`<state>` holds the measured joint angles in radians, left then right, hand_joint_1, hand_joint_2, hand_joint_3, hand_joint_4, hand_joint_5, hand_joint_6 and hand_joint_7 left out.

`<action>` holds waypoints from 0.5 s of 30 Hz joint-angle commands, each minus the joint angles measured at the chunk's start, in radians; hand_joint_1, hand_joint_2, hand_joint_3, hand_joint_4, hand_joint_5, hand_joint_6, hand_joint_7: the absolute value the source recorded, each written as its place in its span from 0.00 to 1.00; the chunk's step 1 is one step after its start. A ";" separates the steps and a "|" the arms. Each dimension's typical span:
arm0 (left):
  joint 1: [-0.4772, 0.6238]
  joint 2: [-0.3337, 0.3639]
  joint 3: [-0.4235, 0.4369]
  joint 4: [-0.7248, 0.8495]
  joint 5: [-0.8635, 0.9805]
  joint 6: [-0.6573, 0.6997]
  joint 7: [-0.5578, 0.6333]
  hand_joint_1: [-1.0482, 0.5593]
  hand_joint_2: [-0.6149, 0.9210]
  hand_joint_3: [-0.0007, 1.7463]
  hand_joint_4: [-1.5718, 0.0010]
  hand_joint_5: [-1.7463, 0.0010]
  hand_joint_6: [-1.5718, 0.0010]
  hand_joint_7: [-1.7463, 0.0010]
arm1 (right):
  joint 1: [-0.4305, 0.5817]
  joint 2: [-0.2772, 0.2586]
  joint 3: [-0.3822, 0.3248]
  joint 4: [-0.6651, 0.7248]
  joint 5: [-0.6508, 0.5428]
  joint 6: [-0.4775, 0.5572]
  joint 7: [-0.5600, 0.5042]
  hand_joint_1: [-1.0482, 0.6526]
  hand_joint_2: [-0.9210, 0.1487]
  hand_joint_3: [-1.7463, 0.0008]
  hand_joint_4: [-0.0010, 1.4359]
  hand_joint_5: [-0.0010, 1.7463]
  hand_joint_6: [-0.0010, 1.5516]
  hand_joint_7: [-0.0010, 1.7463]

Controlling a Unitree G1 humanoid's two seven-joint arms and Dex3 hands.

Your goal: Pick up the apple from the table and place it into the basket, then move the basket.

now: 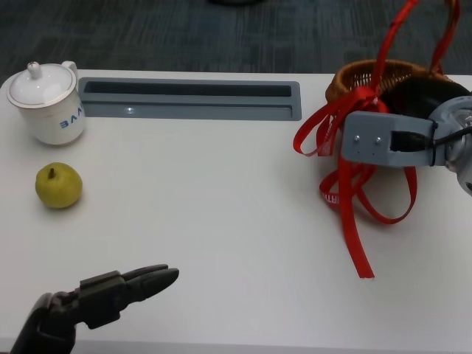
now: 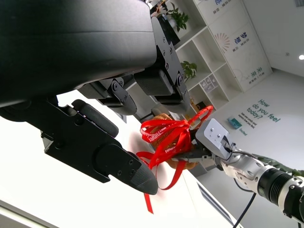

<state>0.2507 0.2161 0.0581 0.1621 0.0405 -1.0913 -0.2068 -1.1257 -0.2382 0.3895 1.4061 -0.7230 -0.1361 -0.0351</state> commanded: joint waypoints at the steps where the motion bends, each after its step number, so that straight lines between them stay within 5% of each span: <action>1: -0.006 0.004 0.004 0.010 0.008 -0.017 0.013 0.33 0.88 0.00 0.51 1.00 0.53 1.00 | -0.035 -0.024 -0.013 -0.009 0.015 -0.021 -0.003 0.28 0.13 1.00 0.54 0.00 0.42 0.00; 9: -0.023 0.014 -0.002 0.031 -0.007 -0.032 0.005 0.33 0.88 0.00 0.51 1.00 0.53 1.00 | -0.040 -0.014 -0.012 -0.007 0.018 0.005 0.062 0.09 0.17 1.00 0.19 0.00 0.13 0.00; 15: -0.025 0.014 -0.005 0.023 -0.008 -0.030 0.005 0.33 0.87 0.00 0.52 1.00 0.52 1.00 | -0.039 -0.018 -0.023 -0.009 0.026 0.000 0.070 0.05 0.17 1.00 0.11 0.00 0.06 0.00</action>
<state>0.2227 0.2144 0.0524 0.1894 0.0385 -1.1137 -0.2069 -1.1450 -0.2447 0.3738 1.4054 -0.7131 -0.1326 0.0309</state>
